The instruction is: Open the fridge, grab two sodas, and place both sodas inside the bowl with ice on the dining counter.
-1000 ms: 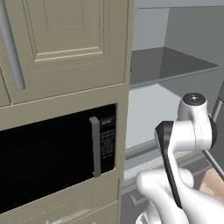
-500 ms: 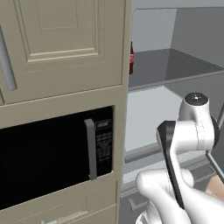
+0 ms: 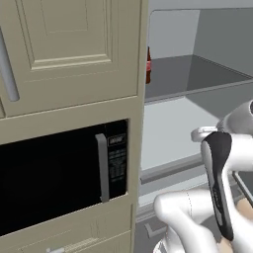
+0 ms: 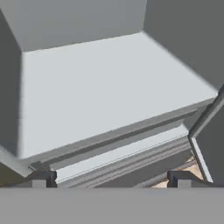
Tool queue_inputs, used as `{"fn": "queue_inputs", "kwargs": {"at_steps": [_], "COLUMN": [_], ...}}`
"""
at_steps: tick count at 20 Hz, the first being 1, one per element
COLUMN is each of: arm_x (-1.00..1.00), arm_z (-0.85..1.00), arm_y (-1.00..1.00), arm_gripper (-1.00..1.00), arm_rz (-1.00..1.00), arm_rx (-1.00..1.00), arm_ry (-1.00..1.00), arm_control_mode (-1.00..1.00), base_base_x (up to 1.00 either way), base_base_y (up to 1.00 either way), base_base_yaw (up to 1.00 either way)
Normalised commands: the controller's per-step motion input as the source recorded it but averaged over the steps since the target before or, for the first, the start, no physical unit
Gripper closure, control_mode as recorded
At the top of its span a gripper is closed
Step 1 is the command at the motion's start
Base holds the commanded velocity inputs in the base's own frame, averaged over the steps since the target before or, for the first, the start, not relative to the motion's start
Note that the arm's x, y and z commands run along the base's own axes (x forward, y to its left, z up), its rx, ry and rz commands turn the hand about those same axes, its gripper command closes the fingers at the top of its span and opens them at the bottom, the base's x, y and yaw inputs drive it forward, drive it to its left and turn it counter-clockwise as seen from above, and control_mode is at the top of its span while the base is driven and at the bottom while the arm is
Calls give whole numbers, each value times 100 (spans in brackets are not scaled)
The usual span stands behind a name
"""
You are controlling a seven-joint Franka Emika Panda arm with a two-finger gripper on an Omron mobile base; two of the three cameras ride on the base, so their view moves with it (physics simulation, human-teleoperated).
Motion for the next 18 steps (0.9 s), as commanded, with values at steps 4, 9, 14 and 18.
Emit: {"fn": "queue_inputs", "kwargs": {"at_steps": [4,9,14,18], "arm_x": [25,11,2,32], "arm_z": [91,79,56,37], "arm_y": [0,1,5,0], "arm_gripper": [-100,-100,-100,-100], "arm_rz": [23,17,14,12], "arm_rx": [-15,-10,-3,0], "arm_ry": [-23,-20,-19,-15], "arm_control_mode": [-100,-100,-100,-100], "base_base_x": [0,0,0,0], "base_base_y": [0,0,0,0], "base_base_yaw": [0,0,0,0]}}
